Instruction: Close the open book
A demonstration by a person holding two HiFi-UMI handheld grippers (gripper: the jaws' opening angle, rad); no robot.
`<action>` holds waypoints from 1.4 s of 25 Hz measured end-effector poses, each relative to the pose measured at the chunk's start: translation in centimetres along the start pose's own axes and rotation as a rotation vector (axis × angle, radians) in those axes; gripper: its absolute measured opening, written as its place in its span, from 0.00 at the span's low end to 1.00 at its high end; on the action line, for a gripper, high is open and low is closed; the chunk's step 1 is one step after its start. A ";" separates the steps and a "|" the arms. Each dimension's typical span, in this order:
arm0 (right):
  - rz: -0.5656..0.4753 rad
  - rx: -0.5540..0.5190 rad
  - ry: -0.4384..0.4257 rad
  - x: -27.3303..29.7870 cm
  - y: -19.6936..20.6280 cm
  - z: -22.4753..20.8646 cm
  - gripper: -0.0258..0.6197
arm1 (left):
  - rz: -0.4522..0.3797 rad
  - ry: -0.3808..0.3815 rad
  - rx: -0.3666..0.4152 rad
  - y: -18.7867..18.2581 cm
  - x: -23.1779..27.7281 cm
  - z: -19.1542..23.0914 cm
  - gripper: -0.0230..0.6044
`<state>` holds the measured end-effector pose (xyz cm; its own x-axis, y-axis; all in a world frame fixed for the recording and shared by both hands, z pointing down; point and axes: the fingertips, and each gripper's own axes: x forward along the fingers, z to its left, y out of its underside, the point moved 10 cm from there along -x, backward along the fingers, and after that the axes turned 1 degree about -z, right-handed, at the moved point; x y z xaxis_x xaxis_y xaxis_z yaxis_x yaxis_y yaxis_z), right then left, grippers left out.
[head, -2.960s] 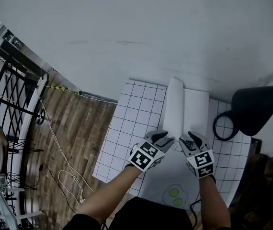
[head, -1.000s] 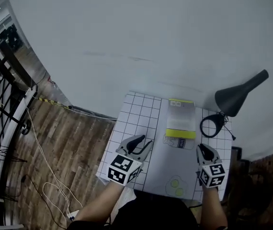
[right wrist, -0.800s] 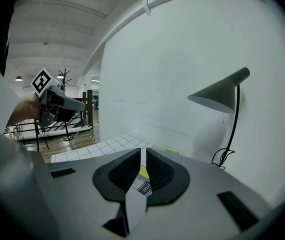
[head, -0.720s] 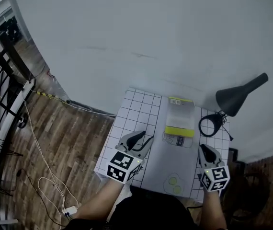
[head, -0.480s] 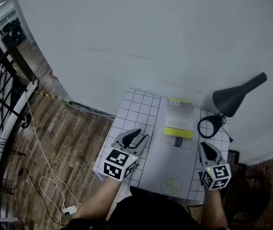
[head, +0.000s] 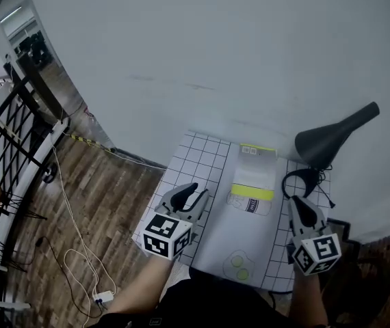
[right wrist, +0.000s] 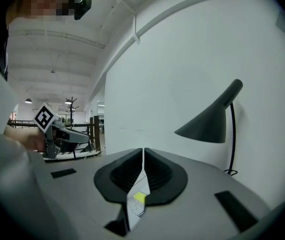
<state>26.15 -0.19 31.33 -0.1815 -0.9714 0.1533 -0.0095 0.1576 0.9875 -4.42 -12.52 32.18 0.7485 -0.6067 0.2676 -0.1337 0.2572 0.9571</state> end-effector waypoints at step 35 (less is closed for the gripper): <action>-0.067 -0.048 -0.136 -2.1 -1.2 -0.7 0.04 | -0.035 -0.102 0.031 -0.1 0.3 -2.5 0.10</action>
<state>27.24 1.56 29.86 -0.3132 -0.9460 0.0838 0.0204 0.0815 0.9965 -2.53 -10.88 31.87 0.6834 -0.6885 0.2427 -0.1299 0.2125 0.9685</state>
